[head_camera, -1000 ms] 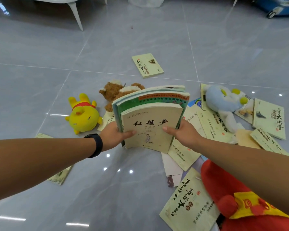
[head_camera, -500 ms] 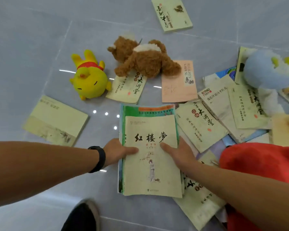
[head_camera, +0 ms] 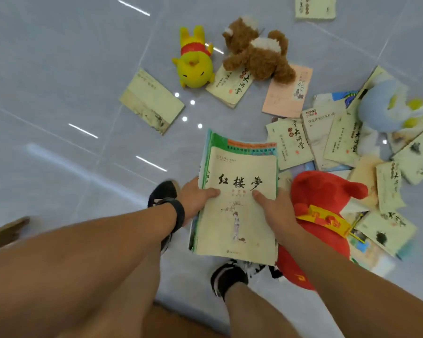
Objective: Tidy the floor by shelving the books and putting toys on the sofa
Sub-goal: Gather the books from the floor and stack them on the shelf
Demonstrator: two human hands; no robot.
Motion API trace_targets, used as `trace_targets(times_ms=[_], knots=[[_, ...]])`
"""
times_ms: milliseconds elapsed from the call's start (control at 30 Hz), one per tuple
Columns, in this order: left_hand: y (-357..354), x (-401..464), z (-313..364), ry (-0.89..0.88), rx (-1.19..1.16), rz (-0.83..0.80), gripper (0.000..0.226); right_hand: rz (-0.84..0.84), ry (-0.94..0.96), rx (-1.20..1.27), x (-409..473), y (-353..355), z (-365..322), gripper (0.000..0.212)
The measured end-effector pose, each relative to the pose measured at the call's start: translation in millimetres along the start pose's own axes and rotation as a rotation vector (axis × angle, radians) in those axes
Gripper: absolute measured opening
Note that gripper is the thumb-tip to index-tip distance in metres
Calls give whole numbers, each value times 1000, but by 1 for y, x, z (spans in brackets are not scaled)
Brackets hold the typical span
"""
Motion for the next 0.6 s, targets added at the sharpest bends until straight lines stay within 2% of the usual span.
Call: trace_targets(times_ms=[167, 333, 467, 600], knots=[[30, -198, 17, -11, -115, 94, 30, -126, 34, -102, -158, 2, -67, 35], [66, -397, 22, -88, -273, 237, 26, -222, 218, -244, -328, -9, -146, 38], [73, -528, -18, -155, -533, 387, 32, -317, 343, -395, -452, -25, -188, 36], [77, -613, -66, -217, -835, 483, 32, -465, 452, -582, -540, -62, -215, 36]])
Point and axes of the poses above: each hand's wrist, its own x-axis towards the middle knuckle, its own y-axis out of the back of the hand, z = x × y, the point moved 8 cm from there along x, towards the middle knuckle, and after that the axes turned 2 degrees about -z, right-handed, at the moved point
